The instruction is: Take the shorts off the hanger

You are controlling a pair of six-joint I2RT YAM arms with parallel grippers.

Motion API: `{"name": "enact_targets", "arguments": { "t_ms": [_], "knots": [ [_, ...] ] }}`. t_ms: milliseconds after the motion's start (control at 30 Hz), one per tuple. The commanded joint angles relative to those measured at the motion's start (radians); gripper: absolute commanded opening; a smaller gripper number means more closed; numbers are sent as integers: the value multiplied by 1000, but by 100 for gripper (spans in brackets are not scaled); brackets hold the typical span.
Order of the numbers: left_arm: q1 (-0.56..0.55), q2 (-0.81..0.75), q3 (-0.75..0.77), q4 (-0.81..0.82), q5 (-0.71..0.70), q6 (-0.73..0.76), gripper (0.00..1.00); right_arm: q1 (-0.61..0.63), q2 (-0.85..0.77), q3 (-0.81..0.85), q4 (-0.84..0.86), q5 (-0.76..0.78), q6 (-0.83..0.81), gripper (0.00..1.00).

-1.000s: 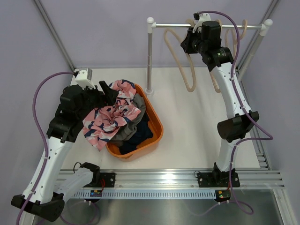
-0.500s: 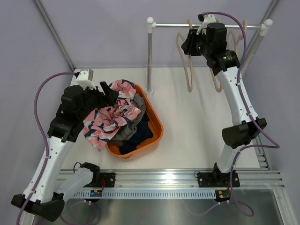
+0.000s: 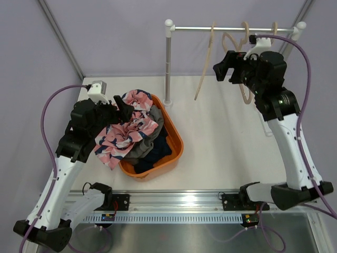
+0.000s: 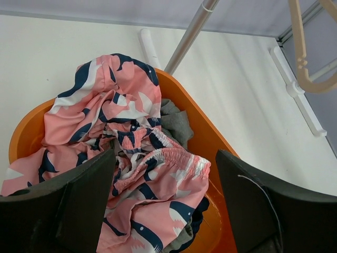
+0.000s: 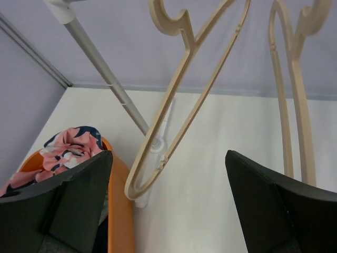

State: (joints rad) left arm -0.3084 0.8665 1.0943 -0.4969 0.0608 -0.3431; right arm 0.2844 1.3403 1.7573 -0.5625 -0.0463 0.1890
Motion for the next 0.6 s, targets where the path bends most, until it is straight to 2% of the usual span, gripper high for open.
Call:
{"name": "enact_targets", "arguments": {
  "t_ms": [0,267,567],
  "knots": [
    [-6,-26,-19,78,42,23,82,-5,-162,-141,81,20,38,99],
    [-37,-75,-93,130,31,47,82,-5,-469,-433,76,17,90,100],
    [-40,-93,-112,147,30,53,82,-5,-561,-565,53,39,86,100]
  ]
}}
